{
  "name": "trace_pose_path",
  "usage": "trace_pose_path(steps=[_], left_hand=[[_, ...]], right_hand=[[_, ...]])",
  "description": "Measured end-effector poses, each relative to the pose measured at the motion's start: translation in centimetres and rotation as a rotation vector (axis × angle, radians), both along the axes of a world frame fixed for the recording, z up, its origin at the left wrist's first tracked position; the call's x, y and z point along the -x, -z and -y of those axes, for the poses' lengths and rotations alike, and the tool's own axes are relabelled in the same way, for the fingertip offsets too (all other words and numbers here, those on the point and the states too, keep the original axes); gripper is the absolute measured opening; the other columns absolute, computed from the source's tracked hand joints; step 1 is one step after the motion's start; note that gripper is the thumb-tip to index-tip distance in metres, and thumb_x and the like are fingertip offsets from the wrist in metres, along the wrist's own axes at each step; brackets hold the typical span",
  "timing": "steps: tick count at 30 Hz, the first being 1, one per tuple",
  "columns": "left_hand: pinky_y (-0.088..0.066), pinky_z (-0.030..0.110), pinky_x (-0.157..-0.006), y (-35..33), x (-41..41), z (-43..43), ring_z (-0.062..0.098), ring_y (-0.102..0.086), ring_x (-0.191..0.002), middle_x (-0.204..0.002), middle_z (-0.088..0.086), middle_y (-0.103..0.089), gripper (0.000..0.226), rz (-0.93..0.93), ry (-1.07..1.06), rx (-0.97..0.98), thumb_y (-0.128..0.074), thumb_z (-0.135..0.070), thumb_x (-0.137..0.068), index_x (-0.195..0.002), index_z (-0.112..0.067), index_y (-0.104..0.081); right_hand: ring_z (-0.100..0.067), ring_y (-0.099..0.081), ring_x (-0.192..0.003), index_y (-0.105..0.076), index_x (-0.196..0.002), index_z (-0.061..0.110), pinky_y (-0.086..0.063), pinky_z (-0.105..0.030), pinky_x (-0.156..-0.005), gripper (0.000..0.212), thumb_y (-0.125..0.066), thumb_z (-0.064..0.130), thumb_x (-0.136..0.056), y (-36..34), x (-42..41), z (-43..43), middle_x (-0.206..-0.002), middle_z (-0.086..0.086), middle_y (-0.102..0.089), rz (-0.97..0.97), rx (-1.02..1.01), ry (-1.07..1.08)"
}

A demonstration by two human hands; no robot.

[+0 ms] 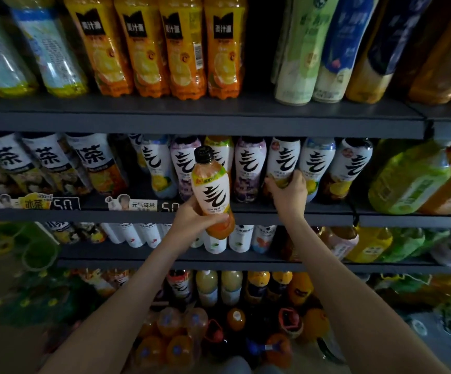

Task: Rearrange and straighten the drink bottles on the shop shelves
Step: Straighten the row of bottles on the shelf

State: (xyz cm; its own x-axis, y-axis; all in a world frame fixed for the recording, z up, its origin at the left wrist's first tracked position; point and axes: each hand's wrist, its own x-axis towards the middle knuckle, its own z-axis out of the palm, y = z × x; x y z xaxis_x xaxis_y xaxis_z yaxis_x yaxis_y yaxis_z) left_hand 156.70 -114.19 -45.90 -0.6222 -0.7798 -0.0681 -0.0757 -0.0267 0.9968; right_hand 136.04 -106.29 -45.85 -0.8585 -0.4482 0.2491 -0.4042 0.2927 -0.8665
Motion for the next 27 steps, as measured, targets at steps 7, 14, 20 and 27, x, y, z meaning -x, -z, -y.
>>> trace_pose_path(steps=[7, 14, 20, 27], left_hand=[[-0.051, 0.037, -0.093, -0.6, 0.5, -1.1, 0.013, -0.062, -0.107, -0.113, -0.005, -0.066, 0.05, 0.021, -0.008, 0.003, -0.081, -0.008, -0.07, -0.112, -0.026, -0.059], [-0.051, 0.029, -0.086, -2.0, 0.6, -2.7, 0.005, -0.061, -0.1, -0.105, -0.011, -0.066, 0.047, 0.058, -0.009, -0.018, -0.081, -0.008, -0.071, -0.106, -0.029, -0.058], [-0.049, 0.019, -0.076, -2.2, 1.2, -3.2, 0.004, -0.061, -0.099, -0.103, -0.015, -0.064, 0.044, 0.062, 0.036, -0.04, -0.079, -0.009, -0.073, -0.106, -0.029, -0.057], [-0.05, 0.022, -0.078, -1.6, 0.9, -3.8, 0.006, -0.062, -0.098, -0.104, -0.012, -0.066, 0.041, 0.058, 0.029, -0.062, -0.076, -0.007, -0.075, -0.107, -0.026, -0.059]], right_hand=[[-0.022, -0.045, -0.121, -0.04, -0.131, 0.002, -0.032, -0.016, -0.087, 0.062, -0.072, 0.022, -0.081, -0.5, -0.4, -1.0, -0.13, -0.012, -0.048, 0.053, -0.011, -0.071], [-0.028, -0.042, -0.119, -0.043, -0.125, 0.001, -0.035, -0.023, -0.084, 0.044, -0.061, 0.02, -0.09, -0.6, 0.5, -4.8, -0.126, -0.015, -0.045, 0.007, 0.033, 0.135], [-0.032, -0.045, -0.12, -0.033, -0.134, 0.003, -0.046, -0.042, -0.094, 0.066, -0.068, 0.028, -0.083, -1.5, 2.6, -2.6, -0.131, -0.016, -0.043, 0.091, 0.048, 0.136], [-0.034, -0.05, -0.113, -0.042, -0.121, -0.001, -0.041, -0.033, -0.079, 0.056, -0.07, 0.027, -0.081, -2.1, 4.0, -2.7, -0.123, -0.018, -0.049, 0.009, -0.014, 0.166]])
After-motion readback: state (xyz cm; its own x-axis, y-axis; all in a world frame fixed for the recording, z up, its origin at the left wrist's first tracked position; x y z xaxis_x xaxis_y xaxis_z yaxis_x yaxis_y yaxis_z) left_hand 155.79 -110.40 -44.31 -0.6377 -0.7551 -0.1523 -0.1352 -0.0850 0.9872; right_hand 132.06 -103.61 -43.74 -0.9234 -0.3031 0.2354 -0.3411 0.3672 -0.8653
